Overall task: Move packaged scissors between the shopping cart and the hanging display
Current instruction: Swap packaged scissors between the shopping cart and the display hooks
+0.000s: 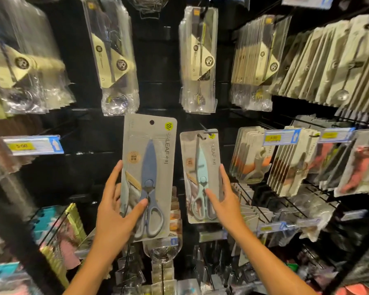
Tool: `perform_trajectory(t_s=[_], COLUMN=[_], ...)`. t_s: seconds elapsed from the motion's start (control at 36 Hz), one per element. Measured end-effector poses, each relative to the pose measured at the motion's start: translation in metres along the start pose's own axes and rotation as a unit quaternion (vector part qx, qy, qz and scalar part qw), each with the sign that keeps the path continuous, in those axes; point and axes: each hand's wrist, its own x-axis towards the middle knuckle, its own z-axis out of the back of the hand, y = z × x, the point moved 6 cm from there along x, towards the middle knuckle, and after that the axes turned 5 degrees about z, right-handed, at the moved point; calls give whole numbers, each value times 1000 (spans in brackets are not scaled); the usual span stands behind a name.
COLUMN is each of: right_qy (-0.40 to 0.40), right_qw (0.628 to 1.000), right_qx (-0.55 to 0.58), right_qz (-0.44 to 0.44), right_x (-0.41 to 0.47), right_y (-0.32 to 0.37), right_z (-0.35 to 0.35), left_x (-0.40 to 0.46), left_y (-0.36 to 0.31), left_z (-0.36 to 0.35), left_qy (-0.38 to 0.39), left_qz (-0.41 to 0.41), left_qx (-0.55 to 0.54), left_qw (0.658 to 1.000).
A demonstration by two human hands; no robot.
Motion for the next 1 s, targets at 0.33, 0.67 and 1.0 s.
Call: perform_trajectory(t_s=[0.33, 0.67, 1.0], right_qy=[43, 67, 46], right_qw=[992, 984, 996], right_qx=[-119, -154, -70], right_qz=[-14, -51, -12], right_x=[98, 143, 94], right_y=[-50, -66, -47], right_z=[-35, -49, -35], left_x=[18, 18, 13], left_y=[0, -4, -8], left_z=[-1, -2, -6], left_qy=[-32, -49, -18], left_qz=[-11, 4, -13], left_qx=[12, 13, 11], left_qw=[999, 999, 1000])
